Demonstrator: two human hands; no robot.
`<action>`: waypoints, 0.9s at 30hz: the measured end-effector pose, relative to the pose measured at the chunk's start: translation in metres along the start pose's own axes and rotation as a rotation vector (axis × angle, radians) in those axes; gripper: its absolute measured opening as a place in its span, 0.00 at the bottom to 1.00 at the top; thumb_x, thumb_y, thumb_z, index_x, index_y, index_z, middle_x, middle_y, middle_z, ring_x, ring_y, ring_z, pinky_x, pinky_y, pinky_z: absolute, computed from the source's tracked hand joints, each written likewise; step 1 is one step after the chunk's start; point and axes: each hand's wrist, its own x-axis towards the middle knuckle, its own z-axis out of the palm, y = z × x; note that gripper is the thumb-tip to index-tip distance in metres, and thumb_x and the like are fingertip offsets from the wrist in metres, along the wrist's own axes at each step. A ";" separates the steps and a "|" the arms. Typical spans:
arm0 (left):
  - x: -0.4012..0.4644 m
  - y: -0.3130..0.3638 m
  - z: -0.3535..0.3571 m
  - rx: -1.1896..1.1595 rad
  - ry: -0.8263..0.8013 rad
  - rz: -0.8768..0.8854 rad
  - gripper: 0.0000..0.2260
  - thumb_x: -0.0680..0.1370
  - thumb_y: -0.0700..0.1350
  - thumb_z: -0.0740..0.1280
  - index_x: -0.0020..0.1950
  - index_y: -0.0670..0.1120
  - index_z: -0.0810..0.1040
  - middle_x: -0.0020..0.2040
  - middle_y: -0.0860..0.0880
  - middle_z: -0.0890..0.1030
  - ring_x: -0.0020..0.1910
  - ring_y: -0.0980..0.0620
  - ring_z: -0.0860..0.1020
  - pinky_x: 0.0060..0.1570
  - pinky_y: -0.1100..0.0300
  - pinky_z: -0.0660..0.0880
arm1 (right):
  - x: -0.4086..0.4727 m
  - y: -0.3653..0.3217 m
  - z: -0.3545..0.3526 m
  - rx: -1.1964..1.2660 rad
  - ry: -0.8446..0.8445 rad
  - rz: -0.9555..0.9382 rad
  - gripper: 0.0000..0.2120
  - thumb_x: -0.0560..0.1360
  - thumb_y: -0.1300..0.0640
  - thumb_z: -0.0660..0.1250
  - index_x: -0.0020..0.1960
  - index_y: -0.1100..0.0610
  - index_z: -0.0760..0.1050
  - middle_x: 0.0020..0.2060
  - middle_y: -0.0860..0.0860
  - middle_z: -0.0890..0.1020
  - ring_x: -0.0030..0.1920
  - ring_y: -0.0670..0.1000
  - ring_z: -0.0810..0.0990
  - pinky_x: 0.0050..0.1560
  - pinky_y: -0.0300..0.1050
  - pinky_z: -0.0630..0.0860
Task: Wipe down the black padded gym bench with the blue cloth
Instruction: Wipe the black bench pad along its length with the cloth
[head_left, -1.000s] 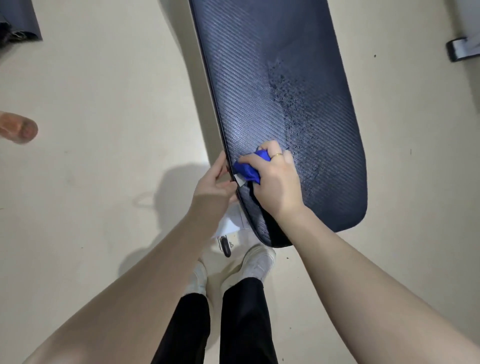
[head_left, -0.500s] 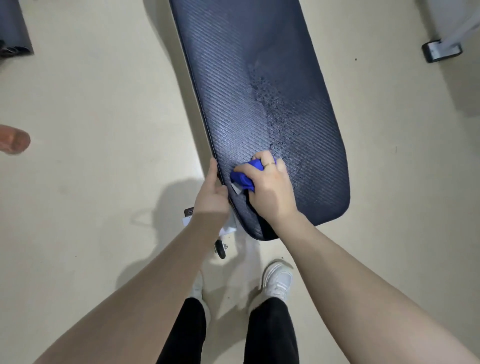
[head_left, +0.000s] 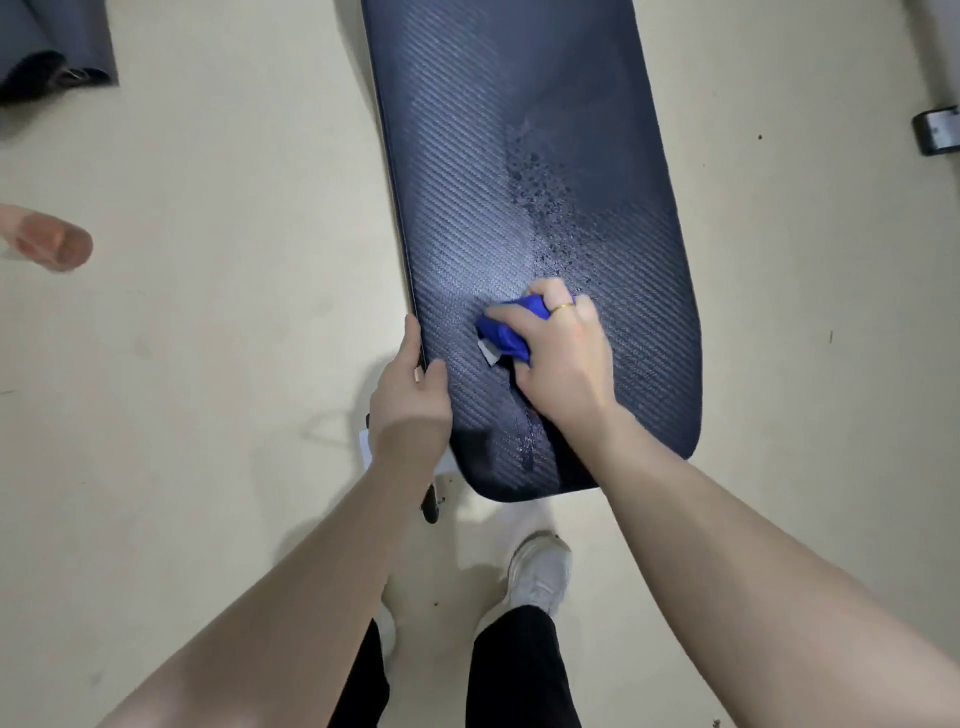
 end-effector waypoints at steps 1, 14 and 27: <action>0.002 -0.002 0.001 0.006 0.009 -0.002 0.24 0.79 0.47 0.59 0.73 0.61 0.61 0.57 0.51 0.80 0.55 0.48 0.77 0.60 0.53 0.72 | 0.014 -0.001 0.000 -0.012 -0.014 0.038 0.22 0.67 0.63 0.67 0.58 0.46 0.76 0.59 0.55 0.73 0.49 0.61 0.70 0.41 0.51 0.73; -0.005 0.013 0.006 0.190 0.056 -0.003 0.24 0.80 0.44 0.55 0.76 0.59 0.56 0.66 0.50 0.75 0.59 0.45 0.76 0.62 0.51 0.72 | 0.008 0.013 -0.011 -0.045 -0.109 -0.033 0.22 0.66 0.60 0.70 0.57 0.45 0.76 0.58 0.53 0.74 0.49 0.60 0.72 0.36 0.45 0.71; -0.002 0.076 -0.018 0.359 -0.026 -0.004 0.23 0.80 0.39 0.55 0.75 0.44 0.59 0.73 0.42 0.63 0.71 0.45 0.63 0.68 0.57 0.60 | 0.012 0.005 -0.061 0.376 -0.412 0.080 0.11 0.71 0.57 0.69 0.51 0.46 0.76 0.45 0.49 0.77 0.43 0.50 0.77 0.44 0.43 0.72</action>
